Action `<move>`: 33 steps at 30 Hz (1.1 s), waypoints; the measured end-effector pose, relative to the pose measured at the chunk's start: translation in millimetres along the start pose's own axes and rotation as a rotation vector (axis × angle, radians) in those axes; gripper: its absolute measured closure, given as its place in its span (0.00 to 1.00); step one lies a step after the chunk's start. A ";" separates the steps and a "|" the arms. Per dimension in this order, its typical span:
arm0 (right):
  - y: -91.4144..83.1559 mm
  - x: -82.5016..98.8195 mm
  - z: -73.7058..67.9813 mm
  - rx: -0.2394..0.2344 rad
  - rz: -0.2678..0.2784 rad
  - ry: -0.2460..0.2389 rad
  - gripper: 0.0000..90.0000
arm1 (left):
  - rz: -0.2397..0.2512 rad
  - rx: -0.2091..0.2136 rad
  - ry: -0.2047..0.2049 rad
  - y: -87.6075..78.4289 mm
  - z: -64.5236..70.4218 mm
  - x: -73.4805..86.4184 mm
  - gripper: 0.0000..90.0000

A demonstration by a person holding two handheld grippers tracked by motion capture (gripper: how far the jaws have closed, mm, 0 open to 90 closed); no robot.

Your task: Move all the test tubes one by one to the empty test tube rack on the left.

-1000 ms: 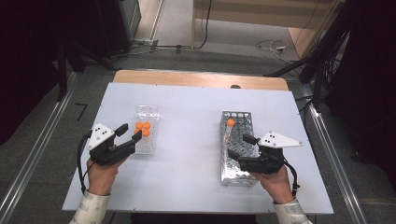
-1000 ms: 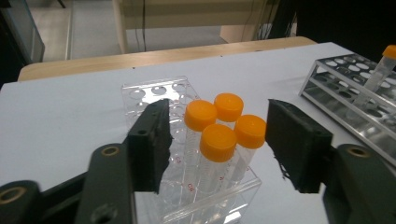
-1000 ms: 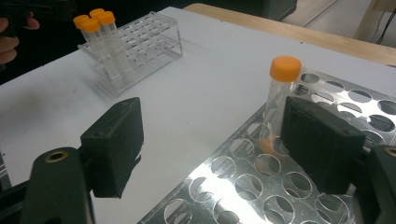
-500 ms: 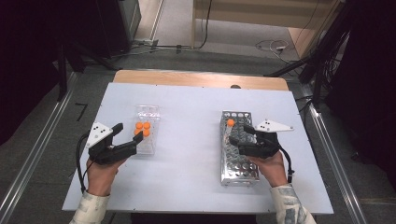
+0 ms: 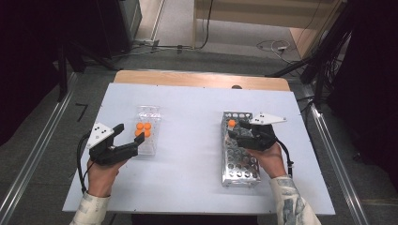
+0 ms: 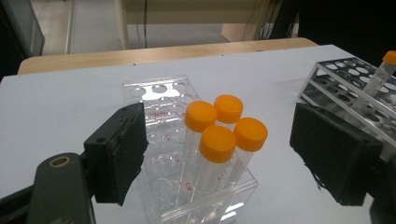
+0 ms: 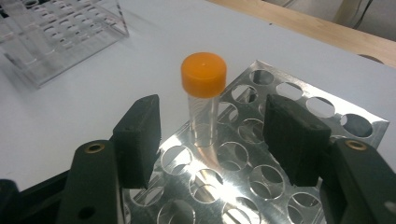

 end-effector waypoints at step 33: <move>18.5 2.6 -1.1 -0.071 -0.103 -0.075 0.79 | -0.017 0.007 0.006 1.4 1.8 2.6 0.21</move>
Point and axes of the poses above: each handheld gripper's, and its own axes: y roughly forward along the jaws, x roughly out of its underside, z roughly to its right, the point moved 9 cm from there along y, roughly forward along the jaws, and after that the axes turned 9 degrees about -y, right-handed, at the moved point
